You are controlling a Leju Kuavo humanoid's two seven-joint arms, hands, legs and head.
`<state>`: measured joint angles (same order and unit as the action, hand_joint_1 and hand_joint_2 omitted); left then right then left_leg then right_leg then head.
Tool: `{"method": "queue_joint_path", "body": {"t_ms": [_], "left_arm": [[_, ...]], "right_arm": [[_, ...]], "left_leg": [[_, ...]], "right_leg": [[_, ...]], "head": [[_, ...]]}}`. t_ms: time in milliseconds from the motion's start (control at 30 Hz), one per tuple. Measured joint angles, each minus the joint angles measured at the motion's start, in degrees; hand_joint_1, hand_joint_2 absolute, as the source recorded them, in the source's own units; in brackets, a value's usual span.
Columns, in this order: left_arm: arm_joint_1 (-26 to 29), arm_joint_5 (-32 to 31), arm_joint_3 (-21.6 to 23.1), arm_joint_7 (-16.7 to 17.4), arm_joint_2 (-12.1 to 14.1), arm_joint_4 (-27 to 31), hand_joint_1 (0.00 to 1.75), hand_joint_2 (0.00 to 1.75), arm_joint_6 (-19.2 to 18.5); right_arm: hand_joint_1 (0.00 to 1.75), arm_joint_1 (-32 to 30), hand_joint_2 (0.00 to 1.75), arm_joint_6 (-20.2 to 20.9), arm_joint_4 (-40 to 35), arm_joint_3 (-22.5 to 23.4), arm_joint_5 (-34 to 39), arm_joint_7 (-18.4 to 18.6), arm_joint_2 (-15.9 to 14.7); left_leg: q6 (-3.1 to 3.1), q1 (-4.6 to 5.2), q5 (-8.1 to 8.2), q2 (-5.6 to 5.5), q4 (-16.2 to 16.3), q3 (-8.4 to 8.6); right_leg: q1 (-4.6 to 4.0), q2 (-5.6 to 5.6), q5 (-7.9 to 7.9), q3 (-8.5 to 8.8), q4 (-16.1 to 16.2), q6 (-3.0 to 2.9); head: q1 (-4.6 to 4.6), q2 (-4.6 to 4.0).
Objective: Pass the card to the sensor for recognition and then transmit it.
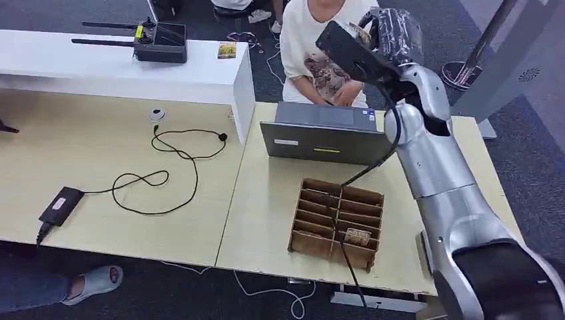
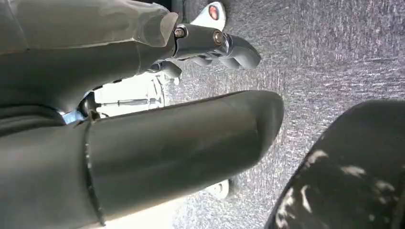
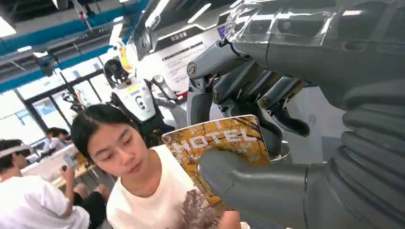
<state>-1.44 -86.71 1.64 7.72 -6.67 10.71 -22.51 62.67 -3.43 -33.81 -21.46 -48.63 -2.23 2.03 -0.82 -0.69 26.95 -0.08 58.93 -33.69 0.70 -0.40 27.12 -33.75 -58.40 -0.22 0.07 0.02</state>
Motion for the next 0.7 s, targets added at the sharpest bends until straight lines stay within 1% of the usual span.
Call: {"method": "queue_joint_path", "body": {"t_ms": [100,233,300,333,400,433,700], "left_arm": [[0.0,0.07,0.0,0.02,-0.02,0.0,0.0,0.0,-0.09],[0.0,0.09,0.0,0.04,-0.02,0.0,0.0,0.0,-0.09],[0.0,0.11,0.0,0.09,-0.02,0.0,0.0,0.0,-0.09],[0.0,0.13,0.0,0.15,0.0,0.0,0.0,0.0,-0.09],[0.01,0.17,0.0,0.2,-0.02,0.0,0.0,0.0,-0.09],[0.0,0.18,0.0,0.2,-0.02,0.0,0.0,0.0,-0.09],[0.04,0.2,0.0,-0.11,0.0,0.0,0.0,0.0,0.24]], "right_arm": [[1.75,2.16,1.75,0.46,3.23,-0.09,-0.2,0.87,1.33],[1.73,3.5,1.75,0.48,5.83,-0.13,-0.48,0.98,2.34],[1.73,3.82,1.75,0.66,6.68,-0.13,-0.52,1.27,2.6],[1.69,4.04,1.75,0.92,7.1,-0.13,-0.52,1.62,2.71],[1.75,4.66,1.75,1.66,8.23,-0.15,-0.81,2.4,2.95],[1.73,4.91,1.75,1.79,8.67,-0.22,-1.24,2.77,2.95],[1.75,5.52,1.75,2.93,11.71,-0.61,-2.4,4.65,2.95]], "left_leg": [[0.0,0.0,0.0,-0.01,0.0,0.0],[0.0,0.01,0.0,-0.01,0.0,-0.01],[0.0,0.01,0.0,-0.01,0.0,-0.01],[0.0,0.01,0.0,-0.01,0.01,-0.01],[0.0,0.01,0.0,-0.01,0.01,0.0],[0.0,0.01,0.0,-0.01,0.01,0.0],[0.0,0.01,0.0,0.0,0.02,0.0]], "right_leg": [[0.0,-0.01,0.0,0.0,0.01,0.0],[0.01,-0.01,0.0,0.0,0.02,0.0],[0.01,-0.01,0.0,0.0,0.02,0.0],[0.01,-0.02,0.0,0.0,0.02,0.0],[0.01,-0.01,-0.01,0.0,0.03,0.0],[0.01,-0.01,-0.01,0.0,0.02,-0.01],[0.01,0.0,-0.02,-0.01,0.02,-0.02]], "head": [[0.02,-0.02],[0.04,-0.02],[0.02,0.0],[0.02,-0.02],[0.02,-0.02],[0.02,0.0],[0.02,0.0]]}}
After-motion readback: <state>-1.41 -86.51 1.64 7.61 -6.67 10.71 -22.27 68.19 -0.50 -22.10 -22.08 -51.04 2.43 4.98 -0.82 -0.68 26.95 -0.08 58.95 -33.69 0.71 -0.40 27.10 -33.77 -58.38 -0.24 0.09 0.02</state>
